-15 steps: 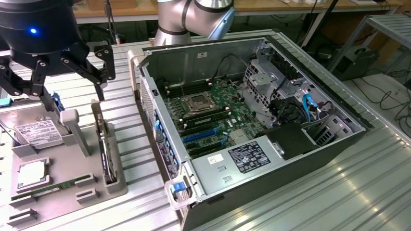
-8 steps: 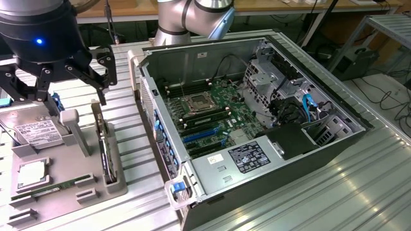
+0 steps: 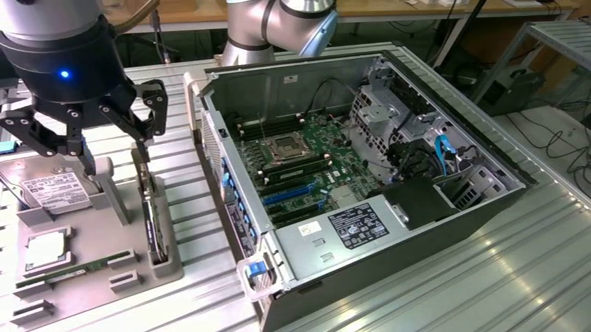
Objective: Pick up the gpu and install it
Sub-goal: 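Pick up the gpu and move the gpu toward the slot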
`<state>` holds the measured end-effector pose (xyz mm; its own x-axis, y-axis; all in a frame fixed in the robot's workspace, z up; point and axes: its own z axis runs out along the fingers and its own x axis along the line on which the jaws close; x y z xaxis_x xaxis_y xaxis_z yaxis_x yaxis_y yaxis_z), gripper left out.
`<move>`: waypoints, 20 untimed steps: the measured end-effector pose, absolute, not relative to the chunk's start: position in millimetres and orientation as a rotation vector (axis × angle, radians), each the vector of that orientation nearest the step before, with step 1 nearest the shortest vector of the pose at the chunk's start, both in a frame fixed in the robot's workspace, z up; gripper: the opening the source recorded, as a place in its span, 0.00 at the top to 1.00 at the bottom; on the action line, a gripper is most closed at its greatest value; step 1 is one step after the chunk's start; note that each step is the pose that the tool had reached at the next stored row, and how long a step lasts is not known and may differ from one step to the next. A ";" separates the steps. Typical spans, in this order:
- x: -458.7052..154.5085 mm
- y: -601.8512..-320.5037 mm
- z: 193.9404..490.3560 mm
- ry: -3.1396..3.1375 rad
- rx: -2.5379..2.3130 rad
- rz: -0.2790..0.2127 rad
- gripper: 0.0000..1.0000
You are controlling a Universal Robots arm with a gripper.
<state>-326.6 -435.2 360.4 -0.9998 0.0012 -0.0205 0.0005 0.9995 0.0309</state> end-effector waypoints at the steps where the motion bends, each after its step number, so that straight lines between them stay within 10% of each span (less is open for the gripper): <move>1: -326.6 -435.2 359.2 3.121 0.001 0.047 0.37; 20: -326.6 -435.1 340.1 3.121 -0.008 0.047 0.37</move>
<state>-326.6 -435.1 340.1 -0.9998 -0.0045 -0.0205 -0.0051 0.9995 0.0298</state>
